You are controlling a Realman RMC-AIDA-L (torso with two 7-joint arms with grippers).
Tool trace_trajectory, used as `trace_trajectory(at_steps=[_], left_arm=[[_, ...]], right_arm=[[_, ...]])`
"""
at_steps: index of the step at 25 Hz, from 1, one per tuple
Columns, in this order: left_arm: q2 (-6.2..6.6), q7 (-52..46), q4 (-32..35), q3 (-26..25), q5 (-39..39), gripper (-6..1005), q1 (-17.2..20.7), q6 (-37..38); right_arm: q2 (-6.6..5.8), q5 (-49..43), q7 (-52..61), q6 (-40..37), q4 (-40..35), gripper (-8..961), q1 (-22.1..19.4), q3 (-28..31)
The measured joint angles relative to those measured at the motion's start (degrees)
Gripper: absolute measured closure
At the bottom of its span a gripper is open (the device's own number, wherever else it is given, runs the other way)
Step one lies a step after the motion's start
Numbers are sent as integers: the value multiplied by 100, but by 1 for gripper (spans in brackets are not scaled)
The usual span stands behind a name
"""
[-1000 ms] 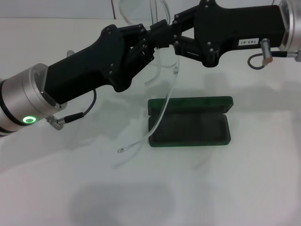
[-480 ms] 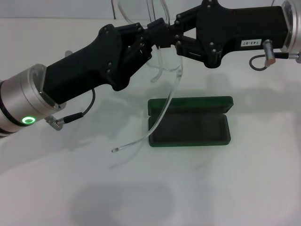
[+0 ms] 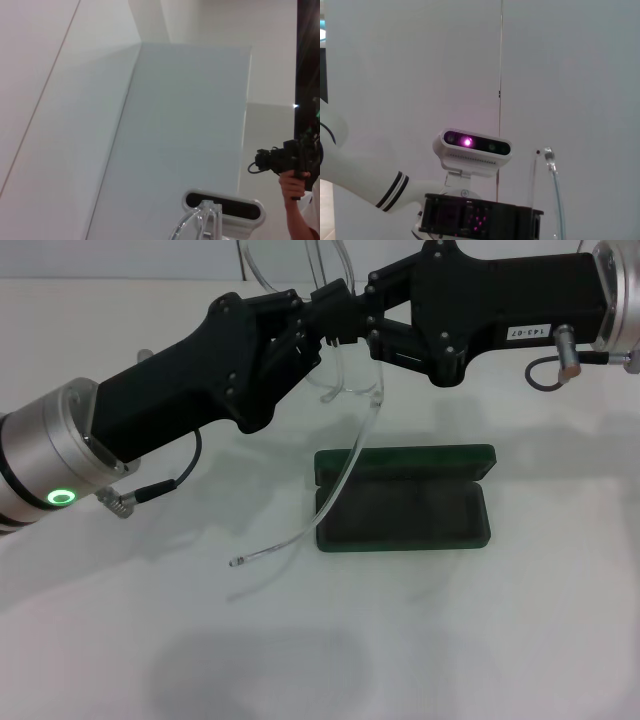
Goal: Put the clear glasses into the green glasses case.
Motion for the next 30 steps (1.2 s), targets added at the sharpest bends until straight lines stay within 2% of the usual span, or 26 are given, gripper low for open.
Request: trace_trajectory(at_steps=[7, 16, 23, 27, 30], left_arm=[[10, 0, 6, 28, 7, 954, -10, 42], [63, -9, 56, -46, -18, 954, 60, 638], [254, -147, 119, -410, -49, 955, 387, 1174], [289, -166, 125, -417, 86, 955, 468, 1194], [271, -149, 107, -404, 384, 955, 422, 1196]], right_arm=[[4, 0, -64, 118, 32, 866, -57, 97], [-7, 12, -154, 46, 355, 867, -168, 740], [-33, 515, -216, -757, 496, 867, -527, 1631], [-60, 1122, -218, -1606, 1006, 867, -571, 2355], [-97, 1533, -218, -1986, 1300, 867, -573, 2543]])
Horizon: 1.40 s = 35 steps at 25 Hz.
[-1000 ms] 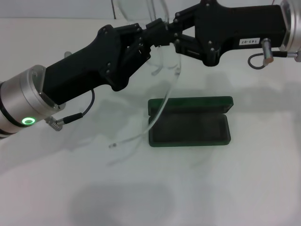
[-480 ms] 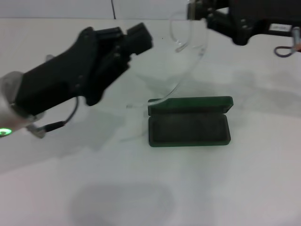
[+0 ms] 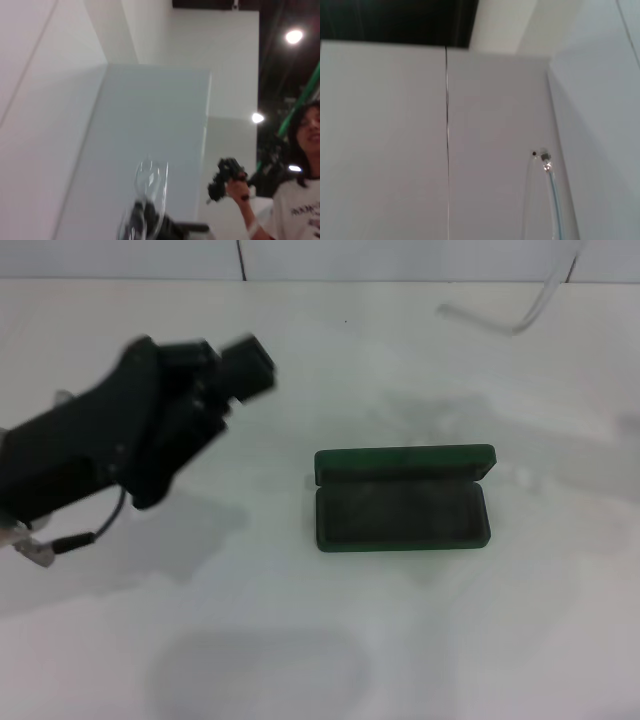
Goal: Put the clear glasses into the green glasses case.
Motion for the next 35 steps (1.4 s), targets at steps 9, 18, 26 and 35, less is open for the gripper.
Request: trace_trajectory(at_steps=[9, 18, 26, 35], left_arm=[[-271, 77, 40, 1017, 438, 955, -671, 119], [-298, 690, -43, 1769, -541, 955, -845, 74], [-288, 768, -91, 1738, -713, 955, -774, 61], [-285, 882, -92, 1733, -732, 955, -688, 54]], right_arm=[[112, 862, -525, -215, 1247, 868, 334, -495], [148, 1123, -1385, -55, 2467, 868, 1051, -1813], [150, 1599, -1559, 7, 2698, 868, 1175, -2617], [149, 1581, -1564, 50, 2691, 867, 1082, -2788]])
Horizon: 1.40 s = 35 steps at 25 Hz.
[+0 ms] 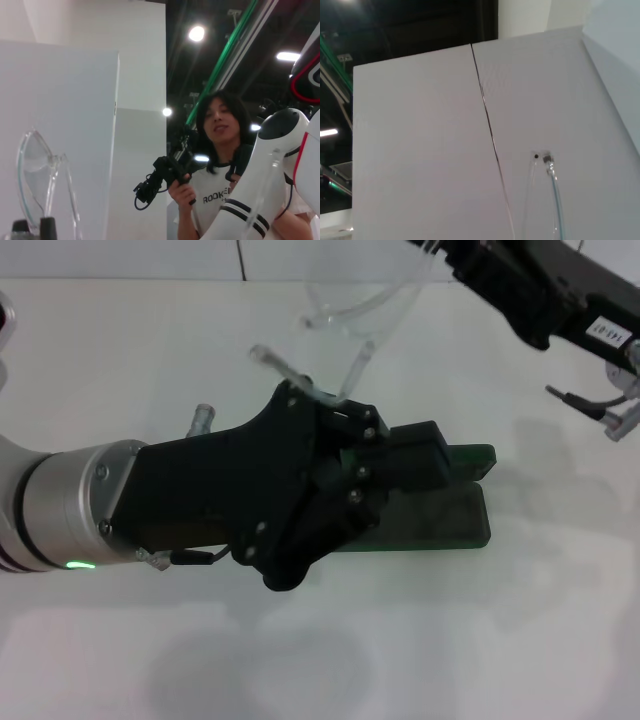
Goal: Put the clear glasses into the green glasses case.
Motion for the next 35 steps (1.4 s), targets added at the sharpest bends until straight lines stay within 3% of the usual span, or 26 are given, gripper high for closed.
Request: trace_trajectory(at_steps=[22, 35], left_arm=[[0, -17, -196, 21, -142, 955, 101, -48], [67, -57, -200, -240, -210, 956, 320, -48]], right_arm=[[1, -16, -17, 503, -372, 869, -20, -1074], [-53, -10, -28, 764, -576, 869, -366, -912]])
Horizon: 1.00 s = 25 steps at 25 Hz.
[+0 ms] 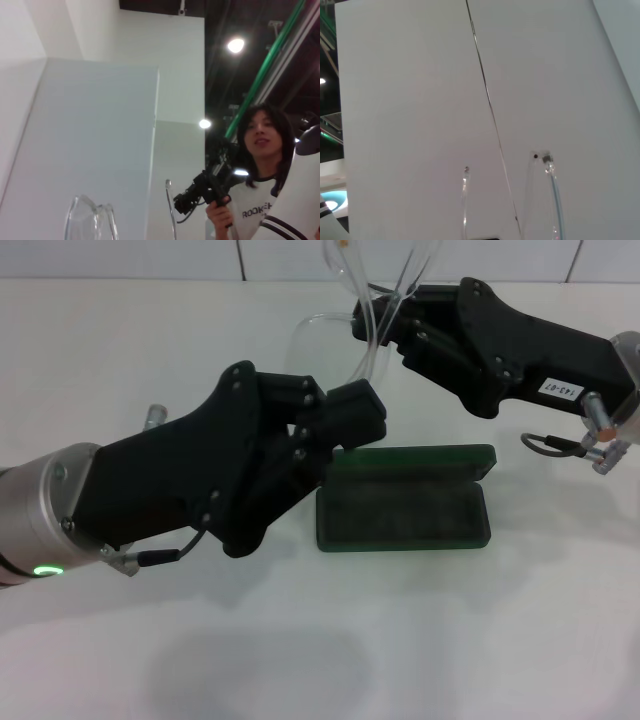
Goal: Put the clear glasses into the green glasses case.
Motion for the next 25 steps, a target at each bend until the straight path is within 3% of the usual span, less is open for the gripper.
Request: trace_trajectory(at_steps=[25], left_arm=[[-6, 66, -3, -137, 41, 956, 74, -556]], right_arm=[[53, -92, 37, 576, -15, 869, 188, -658]])
